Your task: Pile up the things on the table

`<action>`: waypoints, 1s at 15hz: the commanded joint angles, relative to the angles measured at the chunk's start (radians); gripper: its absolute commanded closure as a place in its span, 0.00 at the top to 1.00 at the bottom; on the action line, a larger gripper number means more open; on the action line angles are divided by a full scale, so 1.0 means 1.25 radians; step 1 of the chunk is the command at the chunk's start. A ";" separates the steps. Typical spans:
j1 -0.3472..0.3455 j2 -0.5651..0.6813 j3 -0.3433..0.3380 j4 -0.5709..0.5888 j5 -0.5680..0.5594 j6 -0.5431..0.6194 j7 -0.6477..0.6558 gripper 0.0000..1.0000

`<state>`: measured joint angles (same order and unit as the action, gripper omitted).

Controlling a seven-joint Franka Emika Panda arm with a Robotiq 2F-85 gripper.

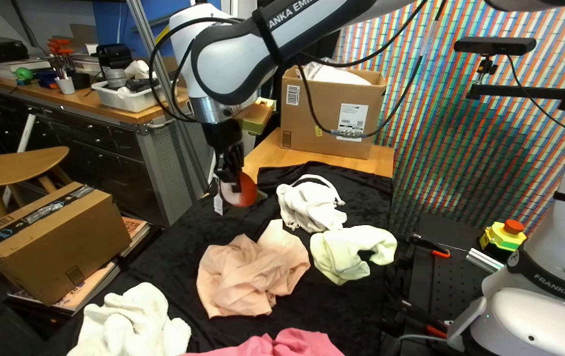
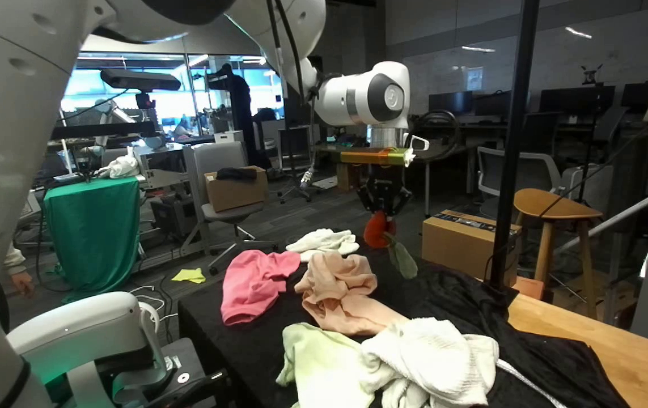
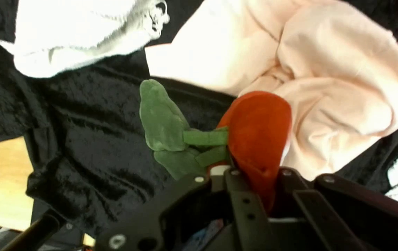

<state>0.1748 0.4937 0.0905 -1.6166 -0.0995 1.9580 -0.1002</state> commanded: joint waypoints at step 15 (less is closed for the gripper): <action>-0.077 -0.318 -0.013 -0.550 0.021 0.058 0.080 0.08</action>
<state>0.0875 0.0776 0.0853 -2.2834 -0.0902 1.9631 -0.0503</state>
